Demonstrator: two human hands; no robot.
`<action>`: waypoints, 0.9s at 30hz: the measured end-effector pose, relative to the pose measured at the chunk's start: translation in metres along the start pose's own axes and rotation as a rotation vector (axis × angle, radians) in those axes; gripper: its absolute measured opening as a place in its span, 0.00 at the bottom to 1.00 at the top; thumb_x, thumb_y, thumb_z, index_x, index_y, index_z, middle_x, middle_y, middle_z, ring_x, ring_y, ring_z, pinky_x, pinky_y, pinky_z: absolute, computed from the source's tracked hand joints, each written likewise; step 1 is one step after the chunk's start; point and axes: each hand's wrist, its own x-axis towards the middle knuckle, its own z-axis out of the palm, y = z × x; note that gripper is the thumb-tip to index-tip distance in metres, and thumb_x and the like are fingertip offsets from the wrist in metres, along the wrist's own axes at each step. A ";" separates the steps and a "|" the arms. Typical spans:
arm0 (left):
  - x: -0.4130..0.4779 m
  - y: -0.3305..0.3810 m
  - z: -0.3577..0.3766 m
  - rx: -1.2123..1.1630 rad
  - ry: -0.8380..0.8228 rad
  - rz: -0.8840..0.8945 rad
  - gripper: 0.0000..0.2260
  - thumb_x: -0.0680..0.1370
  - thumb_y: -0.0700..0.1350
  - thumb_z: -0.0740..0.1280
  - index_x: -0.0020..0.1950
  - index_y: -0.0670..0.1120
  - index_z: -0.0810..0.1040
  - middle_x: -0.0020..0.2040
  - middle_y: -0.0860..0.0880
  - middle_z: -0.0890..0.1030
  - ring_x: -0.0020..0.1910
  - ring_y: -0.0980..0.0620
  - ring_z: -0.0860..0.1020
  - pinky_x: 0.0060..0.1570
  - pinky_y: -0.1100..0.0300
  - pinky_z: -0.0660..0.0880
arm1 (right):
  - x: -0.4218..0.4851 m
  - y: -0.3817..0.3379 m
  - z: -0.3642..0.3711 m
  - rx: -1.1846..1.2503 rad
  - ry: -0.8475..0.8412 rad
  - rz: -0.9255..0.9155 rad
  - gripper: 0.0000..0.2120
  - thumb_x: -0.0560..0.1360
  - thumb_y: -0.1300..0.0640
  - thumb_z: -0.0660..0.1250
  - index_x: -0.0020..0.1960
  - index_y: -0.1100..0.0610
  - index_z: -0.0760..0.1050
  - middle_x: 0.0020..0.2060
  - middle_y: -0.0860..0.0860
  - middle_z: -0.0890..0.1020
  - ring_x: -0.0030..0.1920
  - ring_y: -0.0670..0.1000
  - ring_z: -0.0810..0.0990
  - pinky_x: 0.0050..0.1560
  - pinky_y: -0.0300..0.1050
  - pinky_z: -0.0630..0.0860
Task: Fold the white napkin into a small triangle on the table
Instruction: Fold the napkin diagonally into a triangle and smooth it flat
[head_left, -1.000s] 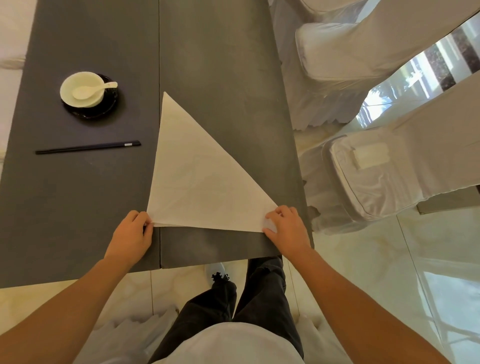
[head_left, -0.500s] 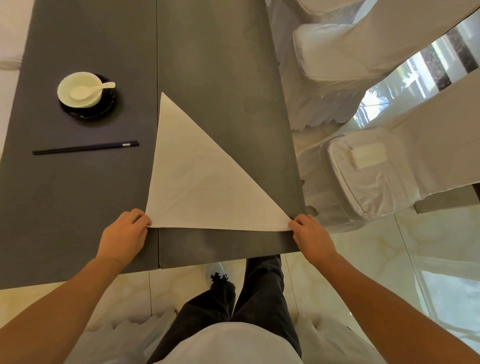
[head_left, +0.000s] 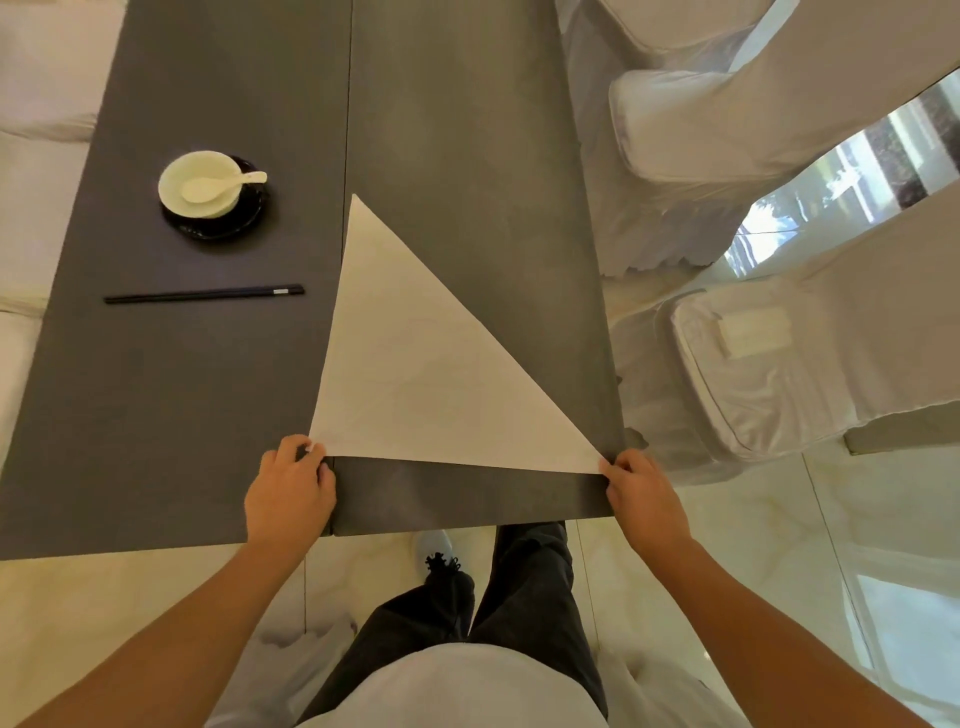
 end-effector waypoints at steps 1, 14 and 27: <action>0.001 0.004 0.001 0.007 -0.005 -0.018 0.13 0.82 0.48 0.63 0.63 0.44 0.79 0.68 0.45 0.74 0.62 0.44 0.74 0.51 0.50 0.81 | 0.002 0.000 0.000 -0.007 0.002 -0.008 0.09 0.81 0.57 0.64 0.60 0.56 0.75 0.55 0.55 0.78 0.50 0.52 0.78 0.56 0.46 0.79; 0.022 0.000 -0.005 -0.149 0.029 -0.095 0.10 0.82 0.42 0.65 0.59 0.42 0.83 0.58 0.45 0.80 0.54 0.44 0.79 0.56 0.48 0.79 | 0.021 0.001 -0.023 -0.280 -0.170 -0.265 0.14 0.80 0.56 0.66 0.65 0.52 0.76 0.60 0.52 0.78 0.56 0.51 0.77 0.63 0.42 0.75; 0.005 0.081 0.004 0.087 0.021 0.415 0.18 0.78 0.44 0.69 0.68 0.43 0.77 0.70 0.40 0.75 0.66 0.38 0.75 0.62 0.47 0.74 | 0.034 -0.047 -0.036 -0.302 -0.054 -0.115 0.16 0.77 0.54 0.67 0.65 0.51 0.76 0.59 0.50 0.79 0.59 0.53 0.76 0.61 0.48 0.75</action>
